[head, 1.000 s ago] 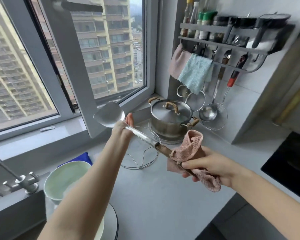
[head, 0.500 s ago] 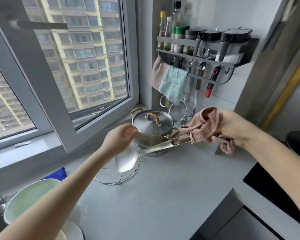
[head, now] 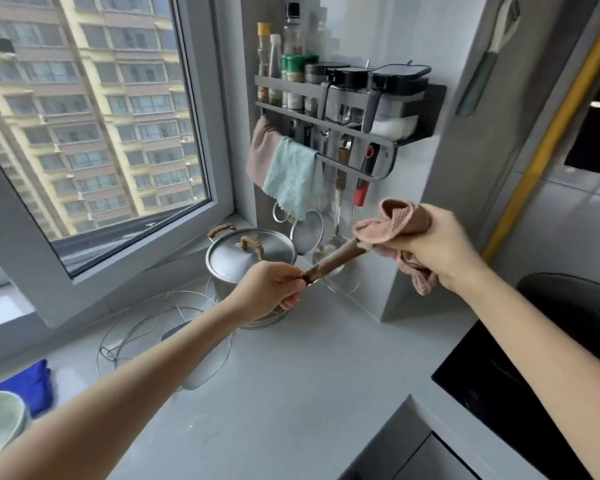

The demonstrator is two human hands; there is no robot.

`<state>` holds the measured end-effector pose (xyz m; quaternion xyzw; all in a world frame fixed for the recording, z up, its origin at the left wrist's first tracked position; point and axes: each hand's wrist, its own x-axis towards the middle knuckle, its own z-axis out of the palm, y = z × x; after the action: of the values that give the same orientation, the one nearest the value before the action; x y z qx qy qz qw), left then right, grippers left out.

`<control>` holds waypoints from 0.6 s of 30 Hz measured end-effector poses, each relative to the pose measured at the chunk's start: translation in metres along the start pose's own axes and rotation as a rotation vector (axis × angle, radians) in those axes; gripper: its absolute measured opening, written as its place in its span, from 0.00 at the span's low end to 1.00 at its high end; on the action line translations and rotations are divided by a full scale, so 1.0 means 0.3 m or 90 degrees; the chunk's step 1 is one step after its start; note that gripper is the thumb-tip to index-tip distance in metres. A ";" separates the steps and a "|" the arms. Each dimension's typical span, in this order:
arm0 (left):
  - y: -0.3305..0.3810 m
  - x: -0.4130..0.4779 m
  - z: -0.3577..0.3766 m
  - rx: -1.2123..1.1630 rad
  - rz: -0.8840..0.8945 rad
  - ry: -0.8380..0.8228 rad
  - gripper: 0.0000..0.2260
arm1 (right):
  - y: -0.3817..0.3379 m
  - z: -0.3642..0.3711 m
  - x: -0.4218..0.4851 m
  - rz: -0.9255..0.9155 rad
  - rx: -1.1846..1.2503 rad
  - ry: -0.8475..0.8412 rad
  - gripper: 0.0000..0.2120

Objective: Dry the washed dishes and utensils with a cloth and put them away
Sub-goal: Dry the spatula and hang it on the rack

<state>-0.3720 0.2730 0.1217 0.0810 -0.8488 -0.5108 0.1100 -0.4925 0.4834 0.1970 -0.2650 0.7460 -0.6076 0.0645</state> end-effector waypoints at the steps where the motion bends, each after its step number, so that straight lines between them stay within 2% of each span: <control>1: -0.003 0.011 0.000 -0.029 -0.014 0.022 0.05 | 0.024 -0.024 0.004 0.003 -0.036 0.028 0.16; 5: -0.003 0.071 0.013 -0.173 -0.075 0.088 0.05 | 0.119 -0.085 0.024 0.130 -0.039 -0.021 0.21; 8: -0.006 0.120 0.043 -0.227 -0.079 0.074 0.04 | 0.158 -0.108 0.038 0.228 -0.041 -0.087 0.36; 9: -0.012 0.136 0.055 -0.242 -0.078 0.065 0.04 | 0.163 -0.109 0.042 0.268 -0.026 -0.102 0.36; 11: -0.029 0.169 0.081 -0.261 -0.072 0.054 0.03 | 0.168 -0.106 0.041 0.333 -0.007 -0.102 0.25; 12: -0.037 0.185 0.094 -0.267 -0.068 0.052 0.03 | 0.177 -0.104 0.043 0.359 -0.003 -0.081 0.23; 13: -0.047 0.203 0.107 -0.275 -0.066 0.049 0.04 | 0.192 -0.103 0.048 0.372 -0.007 -0.063 0.25; 15: -0.064 0.237 0.129 -0.284 -0.064 0.043 0.04 | 0.216 -0.100 0.055 0.383 -0.011 -0.023 0.29; 18: -0.084 0.290 0.158 -0.298 -0.056 0.029 0.05 | 0.230 -0.097 0.074 0.358 -0.012 0.049 0.19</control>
<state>-0.4679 0.2798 0.0870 0.1017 -0.6999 -0.6963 0.1225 -0.5453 0.5067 0.1444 -0.0254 0.7977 -0.5685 0.1996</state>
